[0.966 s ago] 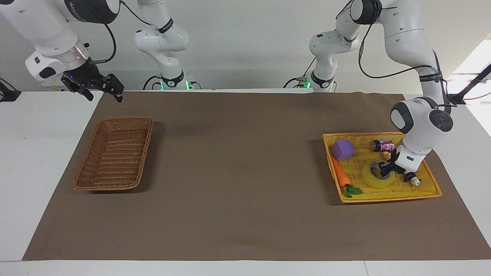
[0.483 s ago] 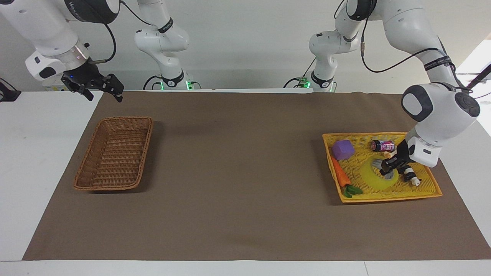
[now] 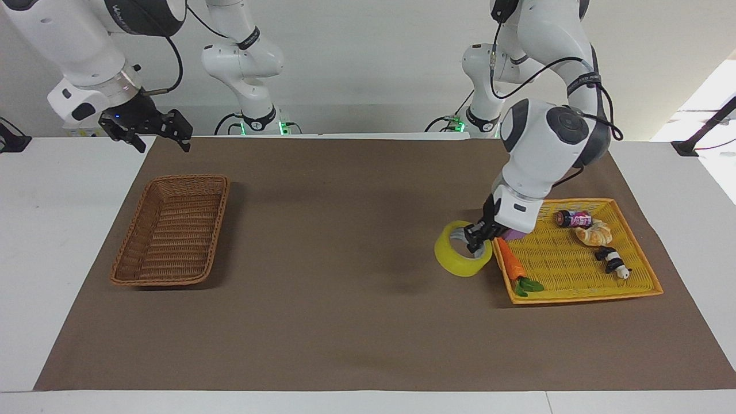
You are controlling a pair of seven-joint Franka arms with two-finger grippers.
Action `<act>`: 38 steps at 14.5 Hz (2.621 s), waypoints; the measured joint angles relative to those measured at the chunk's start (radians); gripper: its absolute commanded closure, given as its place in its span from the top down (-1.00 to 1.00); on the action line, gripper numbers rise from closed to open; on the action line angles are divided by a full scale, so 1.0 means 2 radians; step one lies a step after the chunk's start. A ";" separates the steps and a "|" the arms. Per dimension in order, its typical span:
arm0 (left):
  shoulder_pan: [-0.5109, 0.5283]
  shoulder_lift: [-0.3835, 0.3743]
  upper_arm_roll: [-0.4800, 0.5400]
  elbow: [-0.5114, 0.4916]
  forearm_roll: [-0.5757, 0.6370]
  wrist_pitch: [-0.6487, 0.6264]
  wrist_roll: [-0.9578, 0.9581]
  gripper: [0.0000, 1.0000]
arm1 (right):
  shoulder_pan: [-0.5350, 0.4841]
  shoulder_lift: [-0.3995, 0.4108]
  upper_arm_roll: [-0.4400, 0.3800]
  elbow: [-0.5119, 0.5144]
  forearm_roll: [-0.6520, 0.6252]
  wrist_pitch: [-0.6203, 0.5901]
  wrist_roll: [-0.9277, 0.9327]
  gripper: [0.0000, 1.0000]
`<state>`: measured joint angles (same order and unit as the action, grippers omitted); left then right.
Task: Move tape to another basket
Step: 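Grasp the tape roll with the left gripper and lift it out, then hold the tape up with the left gripper while the right gripper approaches, then grasp the tape with the right gripper while the left gripper releases it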
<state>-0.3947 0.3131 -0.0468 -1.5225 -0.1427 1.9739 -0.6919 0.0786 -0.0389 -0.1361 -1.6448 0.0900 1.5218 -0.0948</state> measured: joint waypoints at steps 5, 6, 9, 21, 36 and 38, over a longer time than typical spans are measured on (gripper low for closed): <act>-0.022 0.002 0.000 0.001 0.000 -0.009 -0.007 -1.00 | 0.009 0.015 0.002 -0.085 0.249 0.111 -0.026 0.99; -0.023 0.002 0.000 0.001 0.000 -0.010 -0.007 -1.00 | 0.015 0.028 0.002 -0.091 0.299 0.127 -0.032 0.99; -0.023 0.002 0.001 0.001 0.000 -0.012 -0.007 -1.00 | 0.058 0.075 0.003 -0.099 0.454 0.195 -0.037 0.99; -0.056 0.001 0.000 0.001 0.000 -0.034 -0.007 -1.00 | 0.208 0.194 0.005 -0.050 0.707 0.362 -0.053 0.99; -0.071 -0.001 0.000 0.000 0.000 -0.043 -0.009 -1.00 | 0.192 0.203 0.003 -0.063 0.721 0.295 -0.072 0.26; -0.071 -0.001 0.000 -0.003 0.000 -0.046 -0.009 -1.00 | 0.192 0.201 0.003 -0.065 0.721 0.290 -0.075 -0.53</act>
<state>-0.5369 0.3119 -0.0460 -1.5276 -0.1431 1.8826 -0.7101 0.4629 0.3630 -0.1310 -1.7753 1.5326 2.1018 -0.2442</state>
